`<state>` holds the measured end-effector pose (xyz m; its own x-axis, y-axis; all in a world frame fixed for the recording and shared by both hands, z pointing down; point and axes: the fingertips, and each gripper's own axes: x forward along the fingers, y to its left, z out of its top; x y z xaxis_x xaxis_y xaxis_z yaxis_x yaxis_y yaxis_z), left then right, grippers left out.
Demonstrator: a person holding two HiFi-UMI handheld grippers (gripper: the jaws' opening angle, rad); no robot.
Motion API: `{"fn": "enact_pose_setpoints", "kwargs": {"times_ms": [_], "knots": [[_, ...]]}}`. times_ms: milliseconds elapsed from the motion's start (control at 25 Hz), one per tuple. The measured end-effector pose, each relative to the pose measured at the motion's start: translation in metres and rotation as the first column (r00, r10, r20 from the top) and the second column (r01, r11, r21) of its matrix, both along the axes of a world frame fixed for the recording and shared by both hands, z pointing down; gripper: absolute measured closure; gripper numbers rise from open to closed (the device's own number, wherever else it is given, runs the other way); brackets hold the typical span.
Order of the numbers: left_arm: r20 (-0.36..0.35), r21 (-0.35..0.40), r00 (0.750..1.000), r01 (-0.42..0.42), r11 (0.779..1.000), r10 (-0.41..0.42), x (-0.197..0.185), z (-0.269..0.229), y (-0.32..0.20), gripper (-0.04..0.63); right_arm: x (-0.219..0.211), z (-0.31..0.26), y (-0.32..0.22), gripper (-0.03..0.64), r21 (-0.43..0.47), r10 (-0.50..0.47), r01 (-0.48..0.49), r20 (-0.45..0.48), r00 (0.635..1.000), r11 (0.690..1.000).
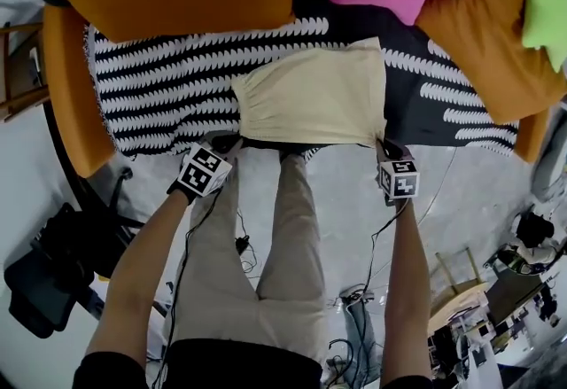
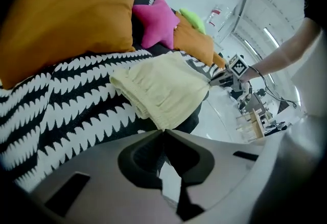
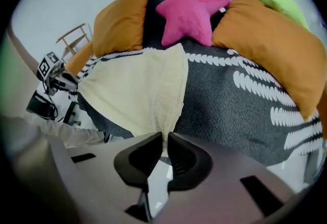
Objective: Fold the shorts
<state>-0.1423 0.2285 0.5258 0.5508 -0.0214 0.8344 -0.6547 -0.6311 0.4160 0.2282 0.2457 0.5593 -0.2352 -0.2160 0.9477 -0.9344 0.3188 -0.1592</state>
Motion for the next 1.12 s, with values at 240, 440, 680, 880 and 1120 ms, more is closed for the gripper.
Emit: {"fn": "enact_pose_setpoints", "kwargs": {"times_ms": [240,440,680,880,1120], "knots": [[0.174,0.092,0.985,-0.031,0.995,0.015,-0.044,0.006,-0.023,0.510,0.022,-0.019,0.017,0.402,0.131,0.567,-0.562,0.004,0.824,0.817],[0.214,0.212,0.960,-0.225,0.951,0.179,-0.026,-0.024,-0.098,0.408,-0.039,-0.019,0.050,0.397,0.116,0.692,-0.694,0.066,0.719,0.711],[0.375,0.254,0.375,-0.921,0.295,0.848,0.091,-0.036,-0.147,0.324,-0.155,-0.029,0.008,0.399,0.172,0.386,-0.381,0.008,0.923,0.908],[0.451,0.147,-0.283,-0.912,-0.383,0.847,0.163,0.000,-0.122,0.256,-0.157,-0.017,-0.019,0.337,0.164,0.306,-0.295,-0.049,0.951,0.941],[0.498,-0.011,-0.586,-0.741,-0.671,0.639,0.162,0.064,-0.122,0.199,-0.158,0.026,-0.025,0.219,0.100,0.247,-0.238,-0.088,0.965,0.966]]}}
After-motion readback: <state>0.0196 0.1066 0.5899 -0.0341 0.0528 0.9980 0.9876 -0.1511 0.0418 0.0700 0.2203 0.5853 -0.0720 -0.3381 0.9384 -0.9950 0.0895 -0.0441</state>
